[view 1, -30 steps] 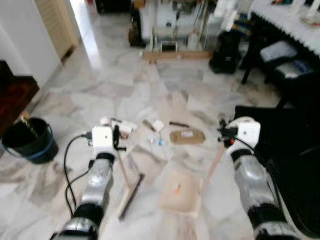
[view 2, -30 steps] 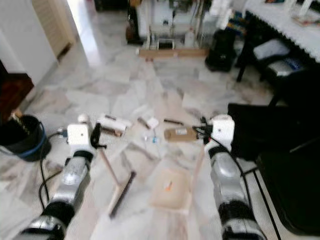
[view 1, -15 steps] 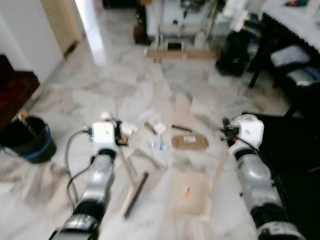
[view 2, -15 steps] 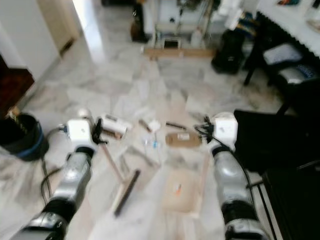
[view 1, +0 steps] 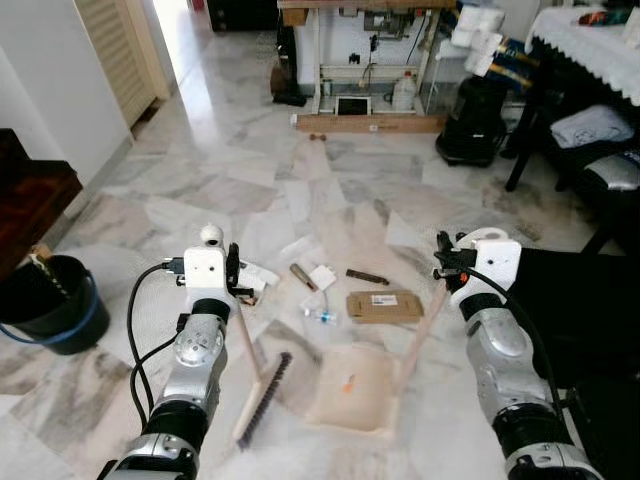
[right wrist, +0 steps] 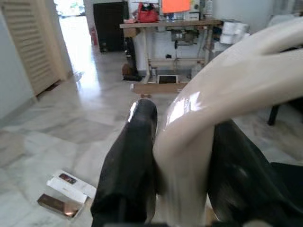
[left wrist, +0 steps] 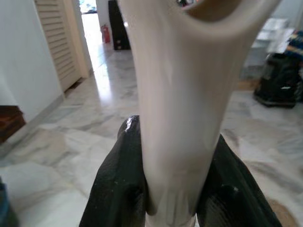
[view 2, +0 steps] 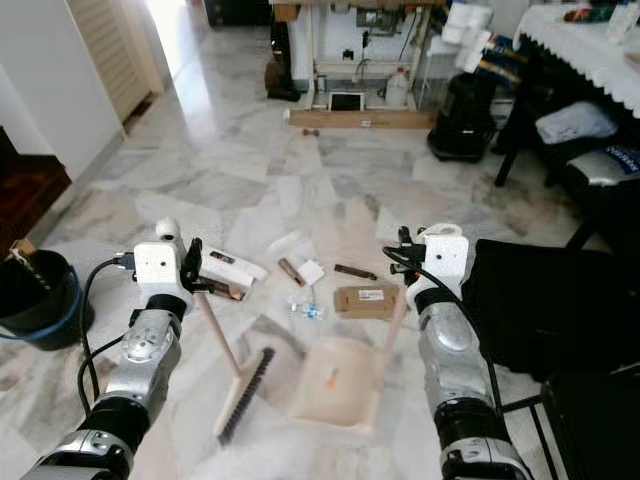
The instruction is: Sweep floor
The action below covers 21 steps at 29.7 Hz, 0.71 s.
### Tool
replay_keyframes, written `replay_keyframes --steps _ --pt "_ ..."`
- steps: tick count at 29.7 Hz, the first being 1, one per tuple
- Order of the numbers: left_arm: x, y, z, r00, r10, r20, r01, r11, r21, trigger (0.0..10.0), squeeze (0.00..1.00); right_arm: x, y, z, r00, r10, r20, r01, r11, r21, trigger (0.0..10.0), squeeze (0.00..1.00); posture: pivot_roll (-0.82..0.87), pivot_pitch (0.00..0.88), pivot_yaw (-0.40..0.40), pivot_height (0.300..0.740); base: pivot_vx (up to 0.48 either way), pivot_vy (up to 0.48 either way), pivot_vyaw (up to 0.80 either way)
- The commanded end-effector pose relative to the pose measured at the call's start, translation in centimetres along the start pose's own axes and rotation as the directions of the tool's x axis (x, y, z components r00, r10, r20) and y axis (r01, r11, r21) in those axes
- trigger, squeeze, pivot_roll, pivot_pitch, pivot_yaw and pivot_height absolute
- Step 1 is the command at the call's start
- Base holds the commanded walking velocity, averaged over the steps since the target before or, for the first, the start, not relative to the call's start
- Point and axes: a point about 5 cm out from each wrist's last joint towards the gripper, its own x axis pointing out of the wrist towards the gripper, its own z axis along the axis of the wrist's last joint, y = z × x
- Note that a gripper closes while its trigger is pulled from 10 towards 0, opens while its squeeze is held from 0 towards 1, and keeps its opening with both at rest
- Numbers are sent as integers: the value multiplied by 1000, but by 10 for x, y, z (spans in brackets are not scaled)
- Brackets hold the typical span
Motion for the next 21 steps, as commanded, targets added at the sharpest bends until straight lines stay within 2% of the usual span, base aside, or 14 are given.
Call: replay_keyframes --steps 1,21 --pt "6 -5 12 998 -12 54 12 1000 0 10000 0 3 0 11 998 -1 55 -1 1000 31 10000 0 -59 0 62 740 341 0 0" --pt "7 -5 15 998 -10 64 10 1000 -1 10000 0 4 -2 12 998 -4 64 2 999 34 10000 0 -55 0 59 740 341 0 0"
